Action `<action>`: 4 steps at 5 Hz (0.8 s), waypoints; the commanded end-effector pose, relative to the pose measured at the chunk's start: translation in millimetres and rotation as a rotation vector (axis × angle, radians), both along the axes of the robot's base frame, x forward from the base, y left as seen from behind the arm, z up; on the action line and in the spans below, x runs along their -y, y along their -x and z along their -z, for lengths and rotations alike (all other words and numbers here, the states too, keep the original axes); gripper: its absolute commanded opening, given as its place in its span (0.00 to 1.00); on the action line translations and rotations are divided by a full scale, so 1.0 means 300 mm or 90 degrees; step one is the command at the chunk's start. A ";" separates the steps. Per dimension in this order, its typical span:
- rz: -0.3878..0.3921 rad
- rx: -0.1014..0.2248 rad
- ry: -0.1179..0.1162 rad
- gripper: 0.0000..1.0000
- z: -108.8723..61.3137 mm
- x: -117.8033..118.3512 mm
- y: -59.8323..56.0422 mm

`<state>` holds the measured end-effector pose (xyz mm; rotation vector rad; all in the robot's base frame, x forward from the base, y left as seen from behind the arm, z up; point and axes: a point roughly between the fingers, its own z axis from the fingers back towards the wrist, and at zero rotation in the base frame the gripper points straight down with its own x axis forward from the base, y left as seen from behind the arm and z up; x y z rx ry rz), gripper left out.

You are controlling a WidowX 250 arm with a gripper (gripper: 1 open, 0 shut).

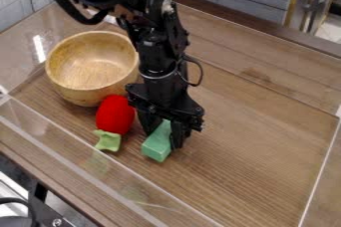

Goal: Remove the green stick from the brown bowl and put it on the table

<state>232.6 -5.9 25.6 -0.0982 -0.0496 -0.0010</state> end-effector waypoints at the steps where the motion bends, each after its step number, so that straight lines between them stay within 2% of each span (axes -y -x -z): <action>1: 0.012 0.044 0.000 0.00 -0.084 0.013 -0.052; 3: -0.048 0.048 -0.001 0.00 -0.050 -0.035 -0.013; 4: -0.022 0.050 0.001 0.00 -0.046 -0.062 -0.015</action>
